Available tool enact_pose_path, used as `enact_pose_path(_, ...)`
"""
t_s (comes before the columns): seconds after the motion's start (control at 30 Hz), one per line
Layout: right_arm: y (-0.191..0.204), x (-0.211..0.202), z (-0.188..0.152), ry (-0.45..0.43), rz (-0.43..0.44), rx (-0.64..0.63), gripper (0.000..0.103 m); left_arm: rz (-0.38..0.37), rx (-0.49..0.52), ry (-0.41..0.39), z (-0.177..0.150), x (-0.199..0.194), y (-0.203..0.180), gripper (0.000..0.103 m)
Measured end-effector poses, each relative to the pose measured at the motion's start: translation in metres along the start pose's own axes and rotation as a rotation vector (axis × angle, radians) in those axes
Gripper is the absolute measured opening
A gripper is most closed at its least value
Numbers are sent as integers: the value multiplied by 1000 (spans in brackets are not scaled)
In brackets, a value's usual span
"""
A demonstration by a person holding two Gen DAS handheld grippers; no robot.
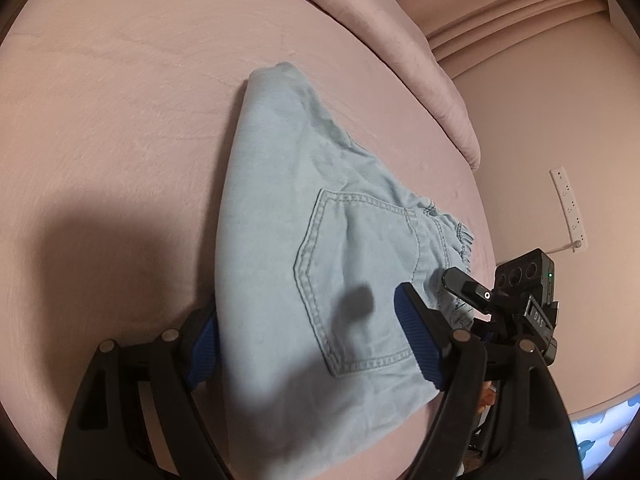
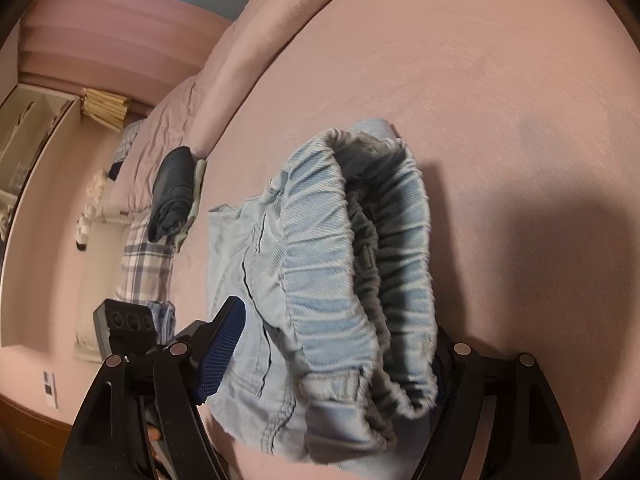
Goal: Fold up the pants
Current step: 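Grasp the elastic waistband with the right tool and lift it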
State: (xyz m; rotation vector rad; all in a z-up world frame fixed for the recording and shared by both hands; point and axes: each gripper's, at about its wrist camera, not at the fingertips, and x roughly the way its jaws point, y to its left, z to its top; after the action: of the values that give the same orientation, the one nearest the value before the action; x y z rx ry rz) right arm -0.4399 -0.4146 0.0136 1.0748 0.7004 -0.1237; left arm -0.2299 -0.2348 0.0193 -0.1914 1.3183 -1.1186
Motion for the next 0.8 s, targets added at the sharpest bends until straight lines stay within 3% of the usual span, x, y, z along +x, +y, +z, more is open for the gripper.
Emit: enact_pose_path(0.8, 3, 4, 6, -1, -4, -19, 79, 87, 61, 10, 1, 3, -15, 79)
